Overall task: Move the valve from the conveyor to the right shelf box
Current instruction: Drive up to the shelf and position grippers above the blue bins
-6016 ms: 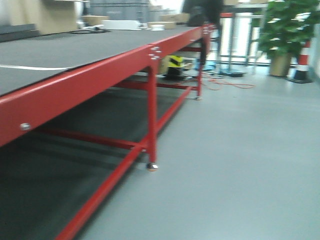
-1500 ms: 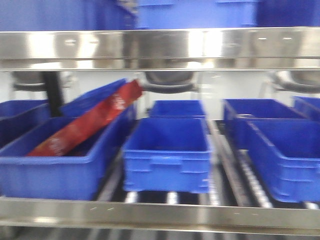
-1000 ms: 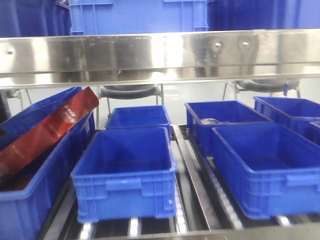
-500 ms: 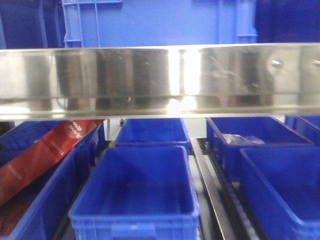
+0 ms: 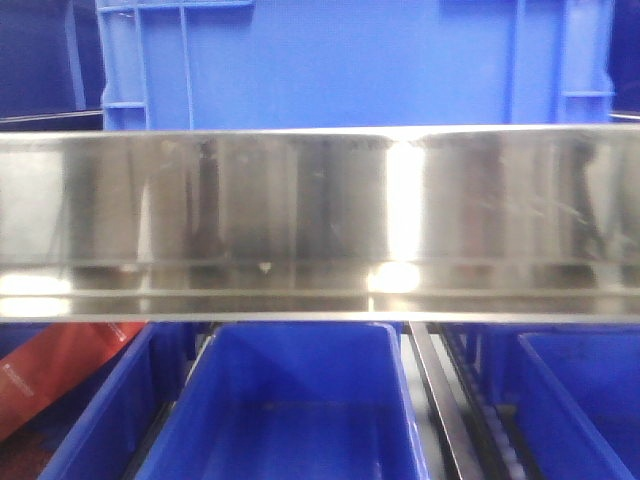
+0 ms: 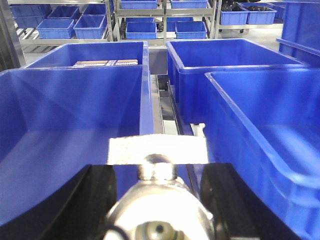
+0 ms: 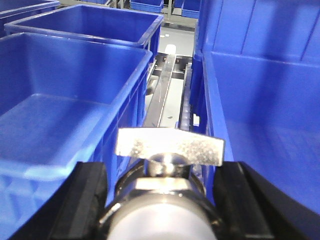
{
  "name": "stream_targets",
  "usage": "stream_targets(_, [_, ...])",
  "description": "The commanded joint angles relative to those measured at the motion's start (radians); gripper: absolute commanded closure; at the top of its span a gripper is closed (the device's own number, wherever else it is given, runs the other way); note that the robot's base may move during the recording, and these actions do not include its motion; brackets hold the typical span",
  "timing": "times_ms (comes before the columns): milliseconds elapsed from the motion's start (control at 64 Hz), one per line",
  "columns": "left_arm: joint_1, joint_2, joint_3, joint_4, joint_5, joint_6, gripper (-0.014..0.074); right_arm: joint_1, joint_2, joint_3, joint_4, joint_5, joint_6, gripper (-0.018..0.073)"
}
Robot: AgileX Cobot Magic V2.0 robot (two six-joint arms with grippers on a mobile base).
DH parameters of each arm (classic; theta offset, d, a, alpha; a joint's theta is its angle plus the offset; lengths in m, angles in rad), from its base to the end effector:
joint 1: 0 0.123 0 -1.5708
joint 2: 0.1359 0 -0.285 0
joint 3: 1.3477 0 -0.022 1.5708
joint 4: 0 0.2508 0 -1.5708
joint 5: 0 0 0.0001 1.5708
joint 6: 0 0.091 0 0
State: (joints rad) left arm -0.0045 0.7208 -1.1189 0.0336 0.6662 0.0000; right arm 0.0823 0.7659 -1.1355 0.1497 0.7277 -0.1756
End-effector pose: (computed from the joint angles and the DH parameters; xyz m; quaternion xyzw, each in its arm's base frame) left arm 0.1144 0.0014 0.4584 0.0052 0.7680 0.0150 0.6403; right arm 0.1248 0.0194 0.4531 -0.0879 0.7891 0.0452 0.6062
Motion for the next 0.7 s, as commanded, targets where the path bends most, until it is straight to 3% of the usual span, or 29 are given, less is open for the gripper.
stream_targets(0, [-0.006,-0.007,-0.007,-0.003,-0.058,-0.012,0.0708,-0.001,-0.010,-0.011,-0.003,-0.078,-0.011,0.0713])
stream_targets(688, [-0.006,-0.007,-0.007,-0.003,-0.058,-0.012,0.0708,-0.001,-0.010,-0.011,-0.003,-0.078,-0.011,0.0713])
